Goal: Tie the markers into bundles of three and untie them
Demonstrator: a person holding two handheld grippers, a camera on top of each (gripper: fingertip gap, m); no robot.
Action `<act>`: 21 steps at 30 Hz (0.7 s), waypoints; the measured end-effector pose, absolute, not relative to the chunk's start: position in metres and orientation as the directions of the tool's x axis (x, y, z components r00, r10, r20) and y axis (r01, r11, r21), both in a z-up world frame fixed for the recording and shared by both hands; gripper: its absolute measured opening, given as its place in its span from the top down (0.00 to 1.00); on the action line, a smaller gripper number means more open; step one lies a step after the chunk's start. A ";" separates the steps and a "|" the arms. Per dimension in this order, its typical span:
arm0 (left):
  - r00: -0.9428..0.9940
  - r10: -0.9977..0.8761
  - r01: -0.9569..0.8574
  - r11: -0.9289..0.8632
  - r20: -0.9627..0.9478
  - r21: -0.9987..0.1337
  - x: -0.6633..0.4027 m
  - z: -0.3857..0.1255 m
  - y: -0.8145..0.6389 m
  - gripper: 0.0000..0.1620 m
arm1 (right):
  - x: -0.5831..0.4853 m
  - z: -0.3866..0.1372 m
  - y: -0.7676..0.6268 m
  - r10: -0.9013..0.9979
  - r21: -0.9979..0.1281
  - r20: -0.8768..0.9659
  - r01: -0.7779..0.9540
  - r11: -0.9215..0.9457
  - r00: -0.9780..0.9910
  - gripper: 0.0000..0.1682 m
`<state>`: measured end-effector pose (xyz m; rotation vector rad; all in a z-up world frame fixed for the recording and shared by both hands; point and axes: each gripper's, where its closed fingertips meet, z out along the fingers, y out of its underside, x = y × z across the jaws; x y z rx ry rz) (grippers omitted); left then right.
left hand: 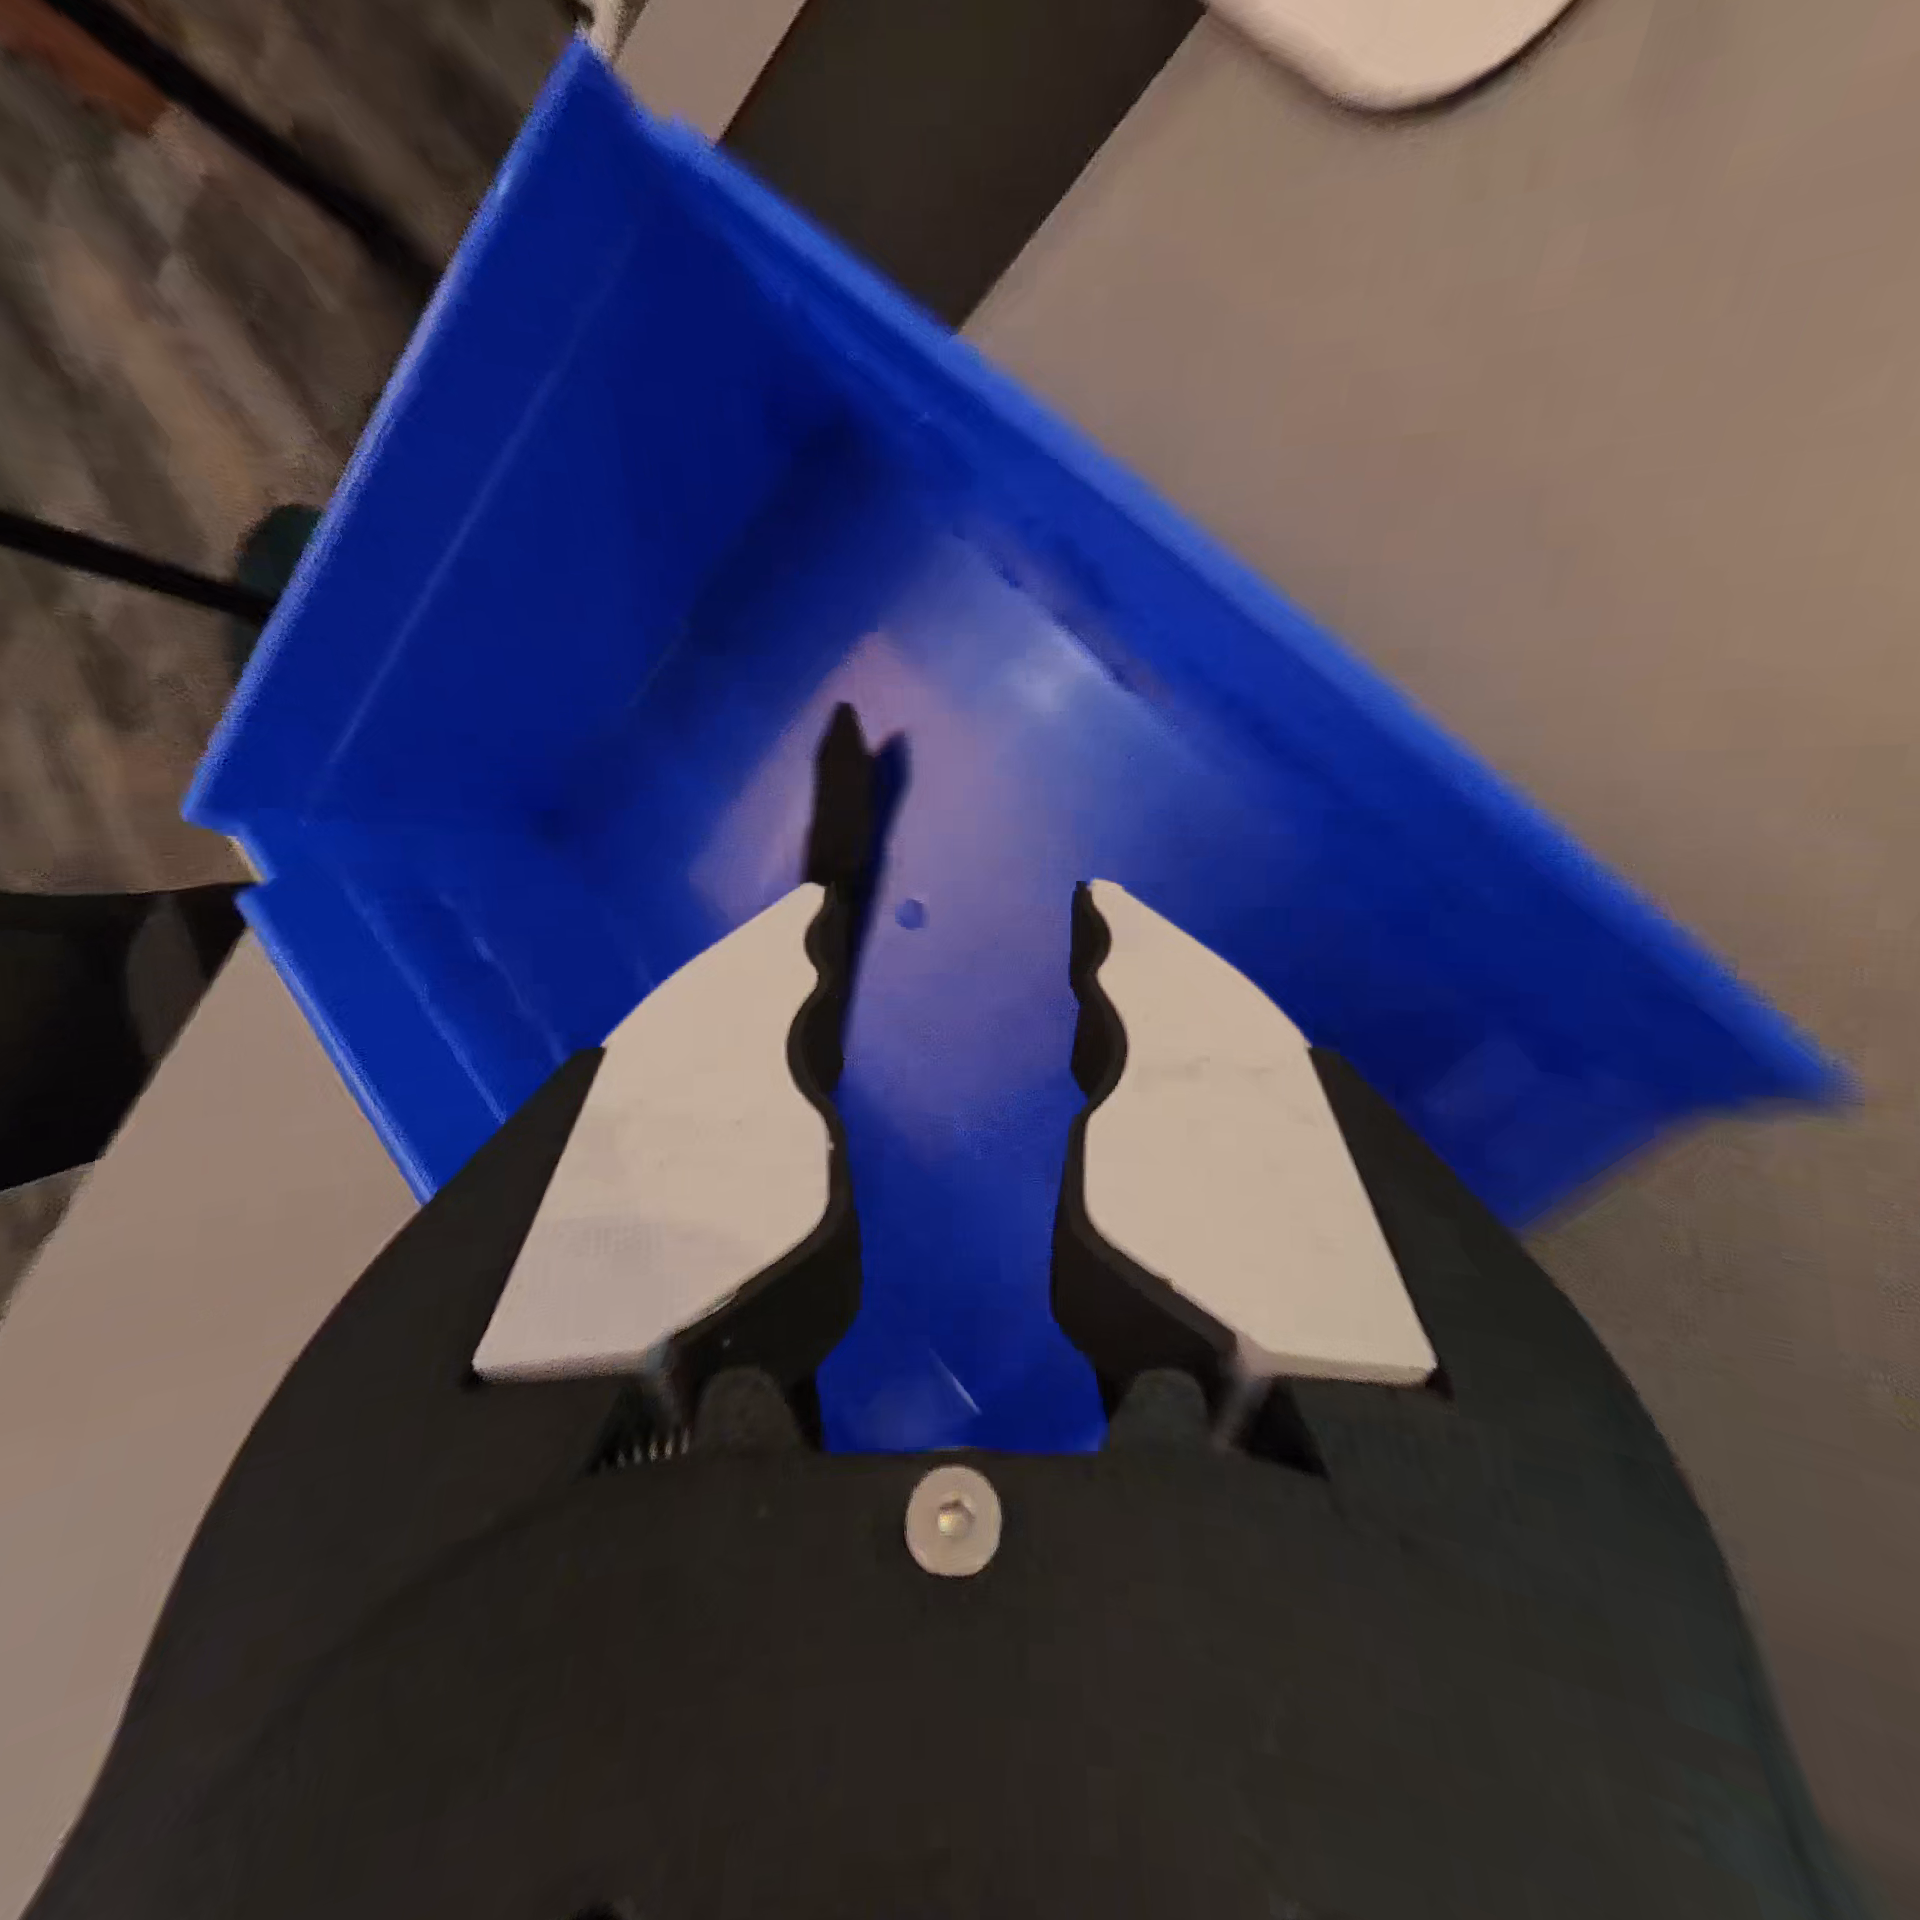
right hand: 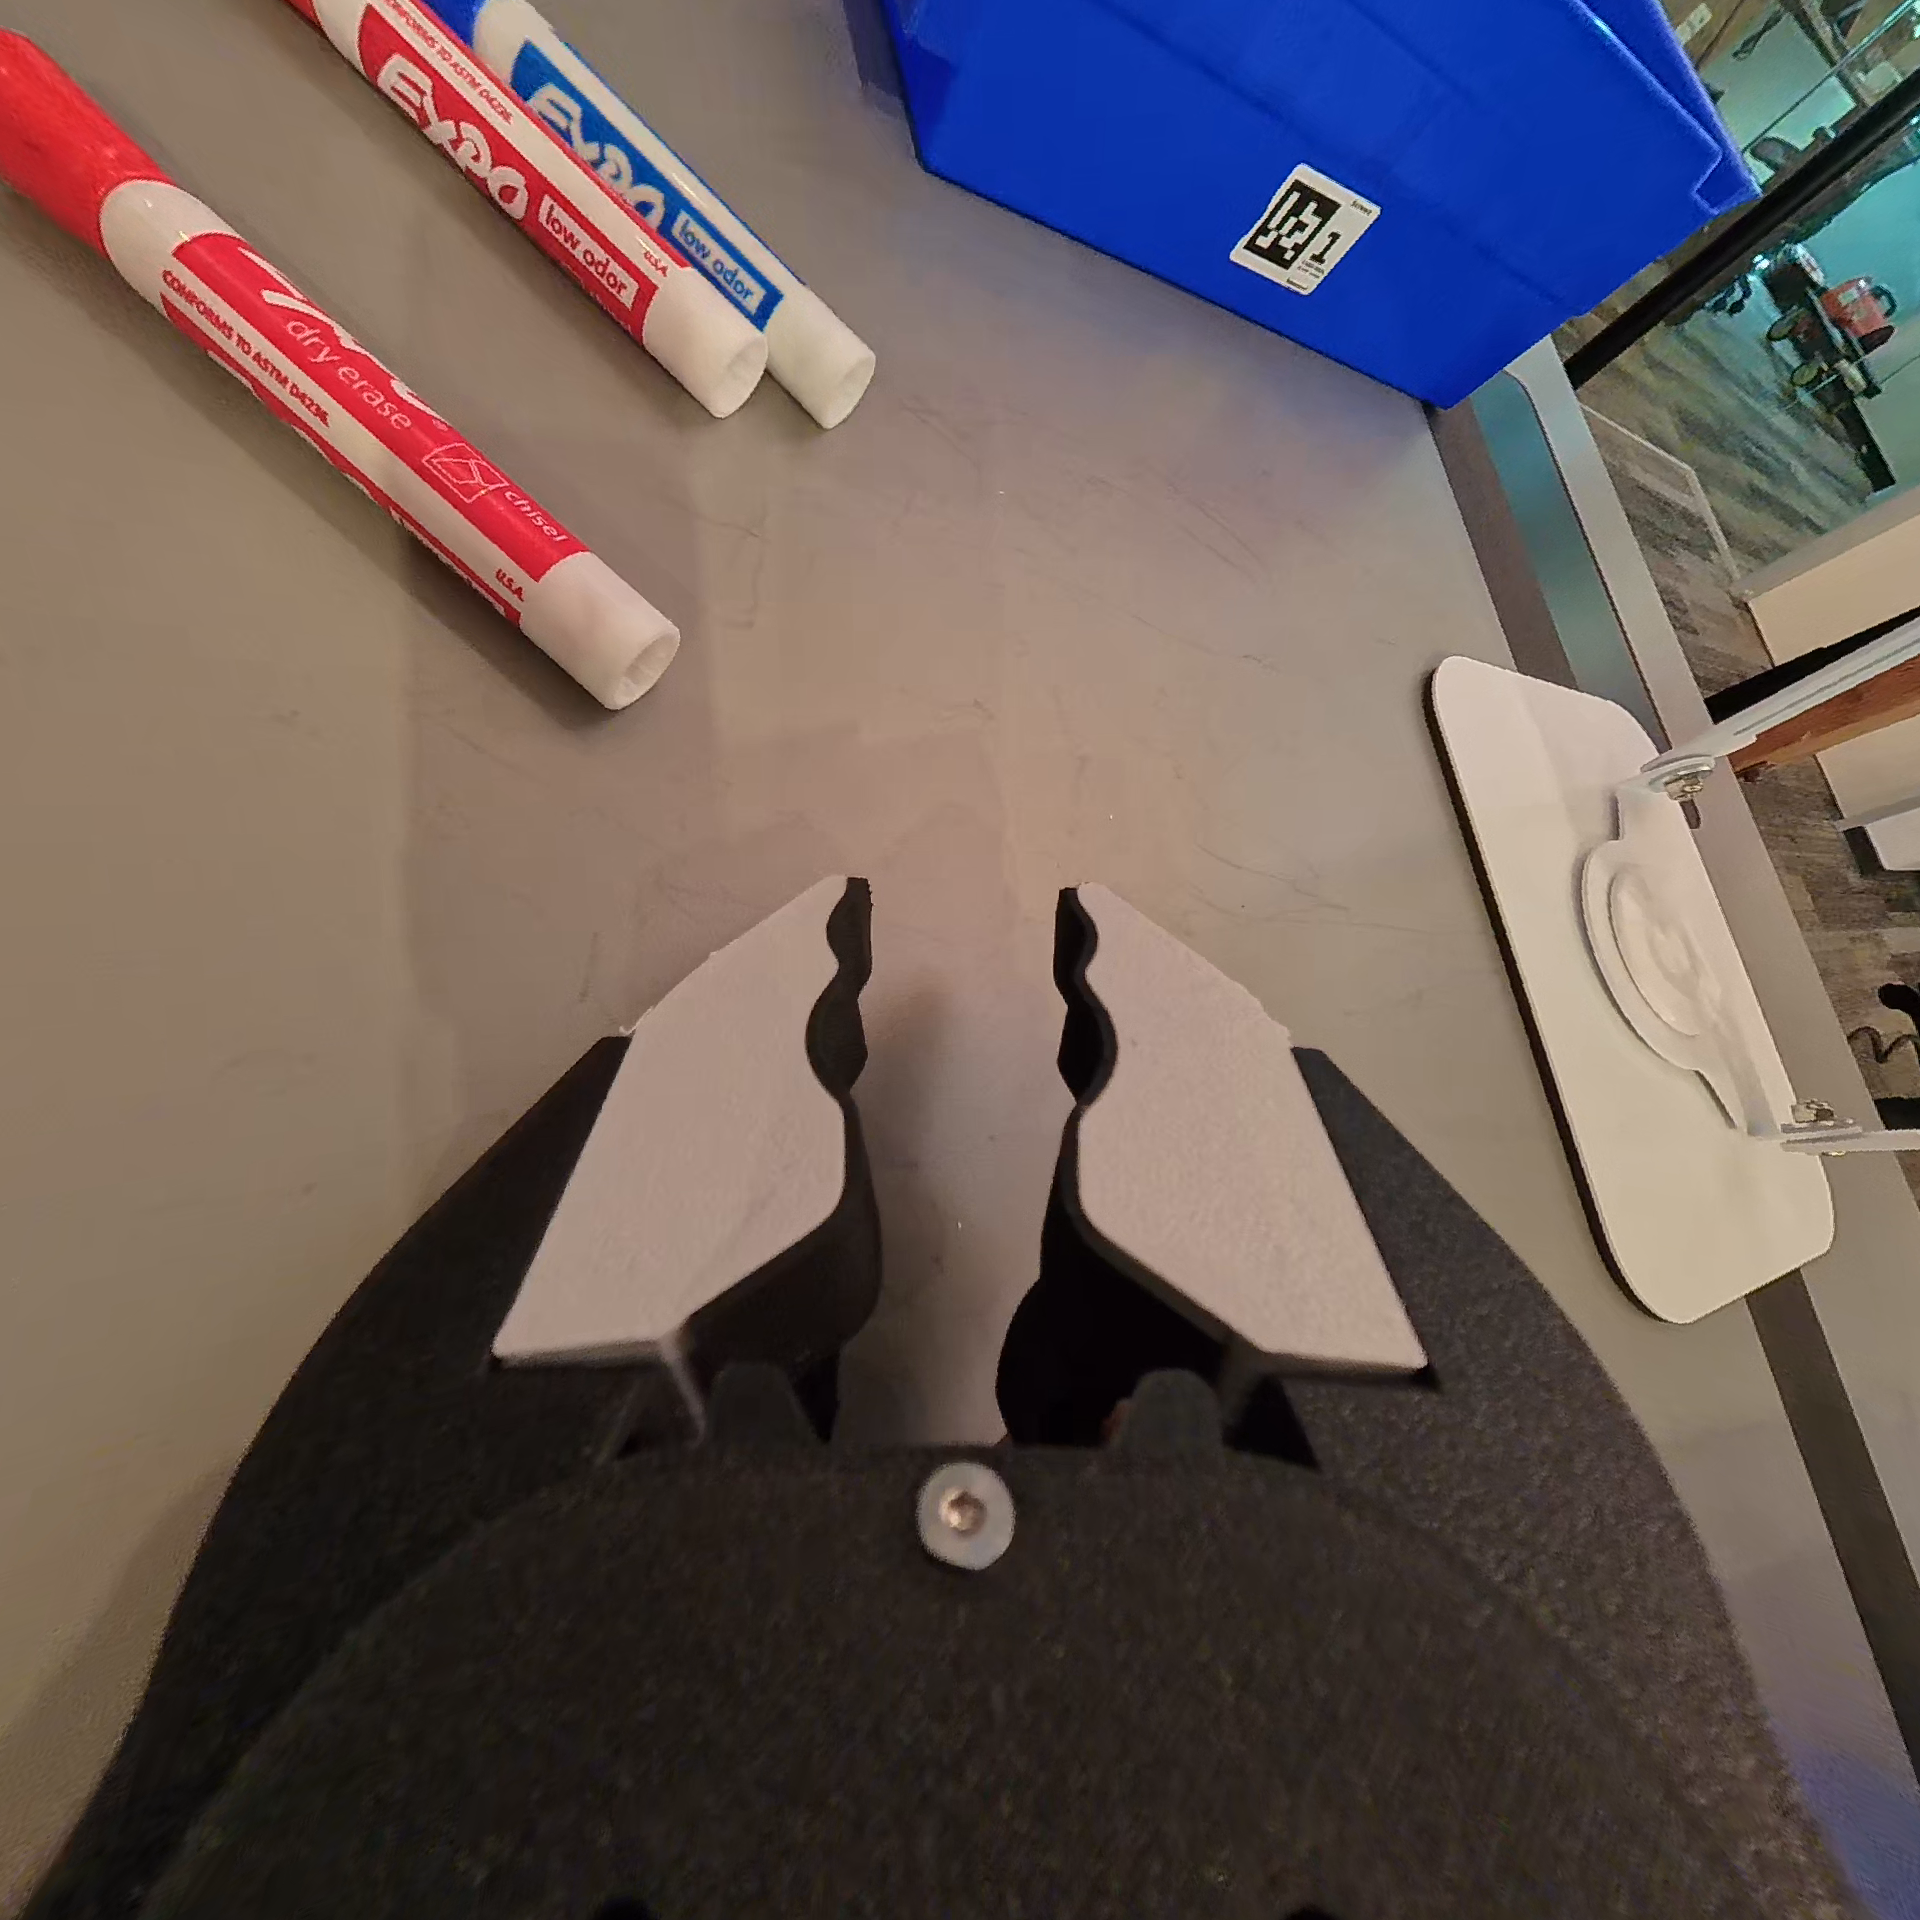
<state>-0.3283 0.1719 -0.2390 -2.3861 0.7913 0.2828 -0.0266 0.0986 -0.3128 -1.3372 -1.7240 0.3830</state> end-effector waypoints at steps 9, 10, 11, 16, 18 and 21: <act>0.818 -0.452 -0.557 -0.776 -0.355 -0.295 -0.359 -0.325 0.233 0.80 | -0.026 -0.313 0.098 0.890 -0.699 0.455 0.612 0.371 -0.020 0.80; 0.822 -0.438 -0.548 -0.782 -0.364 -0.296 -0.361 -0.325 0.235 0.82 | -0.026 -0.313 0.098 0.890 -0.699 0.455 0.611 0.371 -0.021 0.80; 0.816 -0.439 -0.552 -0.785 -0.376 -0.281 -0.364 -0.326 0.236 0.85 | -0.026 -0.313 0.098 0.890 -0.699 0.455 0.611 0.372 -0.021 0.80; 0.840 -0.412 -0.523 -0.787 -0.353 -0.326 -0.371 -0.328 0.238 1.00 | -0.026 -0.313 0.098 0.890 -0.699 0.456 0.611 0.372 -0.020 0.80; 0.850 -0.388 -0.514 -0.761 -0.358 -0.397 -0.370 -0.310 0.237 1.00 | -0.026 -0.313 0.098 0.890 -0.699 0.455 0.611 0.371 -0.020 0.80; 0.863 -0.379 -0.499 -0.739 -0.333 -0.452 -0.369 -0.288 0.229 1.00 | -0.026 -0.313 0.098 0.892 -0.700 0.452 0.612 0.367 -0.018 0.80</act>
